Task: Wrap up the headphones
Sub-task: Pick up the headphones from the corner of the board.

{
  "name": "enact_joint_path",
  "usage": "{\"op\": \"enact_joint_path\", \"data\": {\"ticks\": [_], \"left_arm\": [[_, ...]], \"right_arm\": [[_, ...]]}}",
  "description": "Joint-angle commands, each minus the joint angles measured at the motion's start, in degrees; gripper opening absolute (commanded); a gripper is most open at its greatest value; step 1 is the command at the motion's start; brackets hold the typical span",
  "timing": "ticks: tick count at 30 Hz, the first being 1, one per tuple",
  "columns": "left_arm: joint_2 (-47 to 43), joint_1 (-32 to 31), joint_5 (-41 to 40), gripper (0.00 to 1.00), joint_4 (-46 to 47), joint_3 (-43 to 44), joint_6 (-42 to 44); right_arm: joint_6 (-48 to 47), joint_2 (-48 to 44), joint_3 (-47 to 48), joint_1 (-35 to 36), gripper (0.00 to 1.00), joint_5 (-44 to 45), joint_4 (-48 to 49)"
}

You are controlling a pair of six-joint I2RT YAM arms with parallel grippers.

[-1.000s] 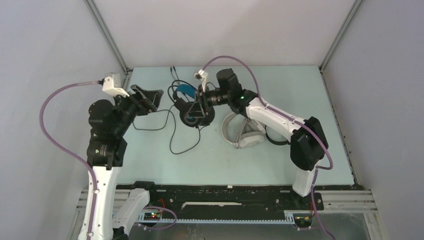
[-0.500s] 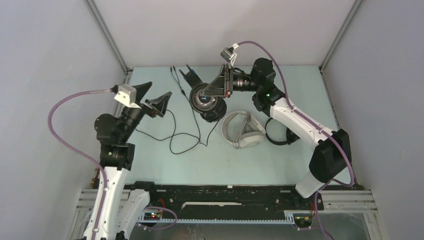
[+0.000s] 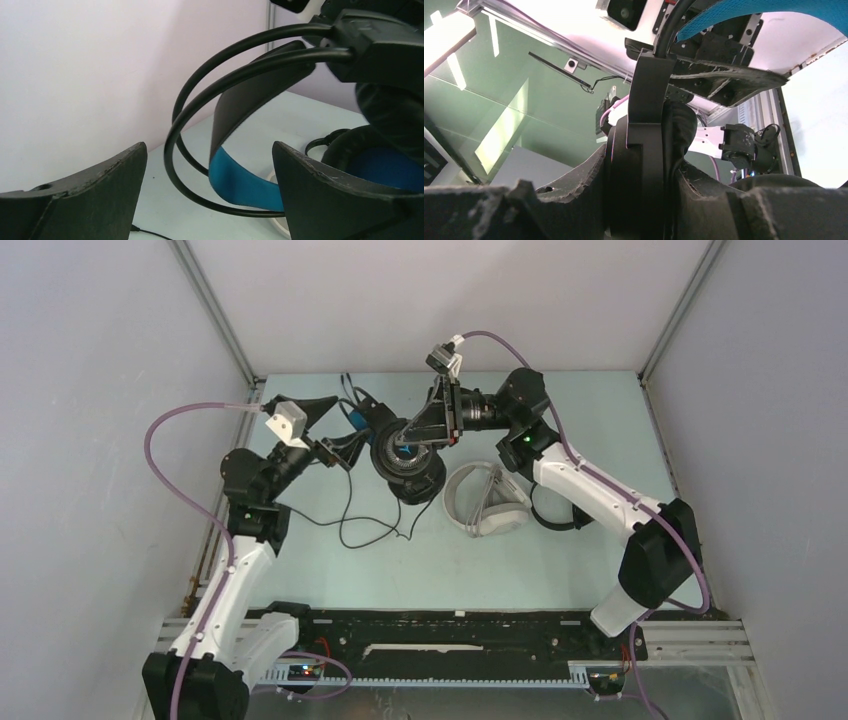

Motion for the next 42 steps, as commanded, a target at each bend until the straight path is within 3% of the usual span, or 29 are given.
{"op": "enact_joint_path", "data": {"ticks": [1, 12, 17, 26, 30, 38, 42], "left_arm": [[0.9, -0.3, -1.31, 0.95, 4.94, -0.67, 3.65], [4.7, -0.34, 5.04, 0.92, 14.53, -1.67, 5.75], [6.72, -0.5, 9.61, 0.92, 20.03, -1.46, 2.24], [7.82, -0.6, 11.57, 0.79, 22.06, -2.54, 0.61], [7.63, -0.6, 11.04, 0.66, 21.73, -3.22, 0.61], [6.05, -0.6, 7.7, 0.28, 19.4, -4.15, 0.0], [4.74, -0.59, 3.59, 0.03, 11.38, -2.37, 2.38]], "right_arm": [[-0.14, -4.97, 0.41, 0.51, 0.18, -0.28, 3.55], [0.73, -5.28, 0.39, 0.89, 0.18, -1.35, 4.06], [-1.64, -5.1, 0.39, 1.38, 0.18, -2.49, 1.14], [-4.22, -5.23, 0.12, 1.42, 0.18, -2.01, -1.76], [-3.44, -5.25, 0.17, 1.16, 0.18, -1.45, -0.8], [-5.94, -4.9, 0.12, 0.61, 0.24, -2.0, -3.21], [-10.55, -6.01, 0.14, -0.35, 0.43, -0.64, -7.39]]}}
